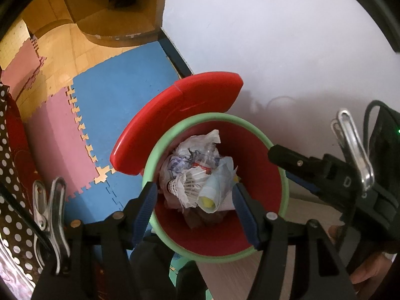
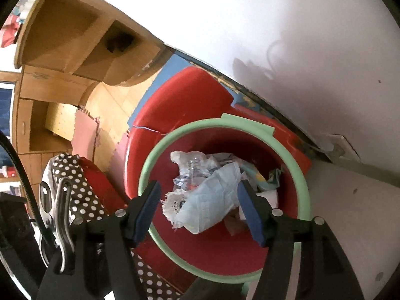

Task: Collect trash
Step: 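Move both grippers up from the bucket back over the table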

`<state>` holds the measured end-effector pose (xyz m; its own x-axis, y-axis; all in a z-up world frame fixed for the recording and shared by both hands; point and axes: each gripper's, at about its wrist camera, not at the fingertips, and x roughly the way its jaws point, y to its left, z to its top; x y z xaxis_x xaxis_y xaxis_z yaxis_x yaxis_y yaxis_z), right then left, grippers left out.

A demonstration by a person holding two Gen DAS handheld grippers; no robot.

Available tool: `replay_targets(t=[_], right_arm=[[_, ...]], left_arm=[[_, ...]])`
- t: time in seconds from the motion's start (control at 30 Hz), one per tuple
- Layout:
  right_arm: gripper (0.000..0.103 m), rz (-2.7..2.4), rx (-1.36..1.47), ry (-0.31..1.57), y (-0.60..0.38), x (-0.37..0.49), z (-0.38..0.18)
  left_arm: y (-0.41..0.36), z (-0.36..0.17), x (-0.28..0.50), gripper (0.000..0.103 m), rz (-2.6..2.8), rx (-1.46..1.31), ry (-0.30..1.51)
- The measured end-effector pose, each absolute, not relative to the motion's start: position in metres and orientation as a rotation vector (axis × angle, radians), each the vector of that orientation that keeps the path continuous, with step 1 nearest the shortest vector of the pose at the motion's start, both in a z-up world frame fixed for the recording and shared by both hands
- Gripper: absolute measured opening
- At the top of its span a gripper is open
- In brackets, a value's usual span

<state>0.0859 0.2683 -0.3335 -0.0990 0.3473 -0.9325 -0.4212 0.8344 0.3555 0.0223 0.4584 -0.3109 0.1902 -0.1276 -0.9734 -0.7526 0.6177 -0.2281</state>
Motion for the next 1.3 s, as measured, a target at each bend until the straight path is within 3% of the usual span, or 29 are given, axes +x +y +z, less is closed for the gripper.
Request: replay_targets(t=[0.53, 1.3], right_arm=[[0.065, 0.778, -0.087, 1.370, 0.270, 0.034, -0.221], [0.066, 0.712, 0.156, 1.221, 0.183, -0.006, -0.098]], left_arm=[[0.460, -0.231, 0.010, 0.066, 0.468, -0.771, 1.287], [0.406, -0.101, 0.017, 0.066, 0.433, -0.655, 1.171]])
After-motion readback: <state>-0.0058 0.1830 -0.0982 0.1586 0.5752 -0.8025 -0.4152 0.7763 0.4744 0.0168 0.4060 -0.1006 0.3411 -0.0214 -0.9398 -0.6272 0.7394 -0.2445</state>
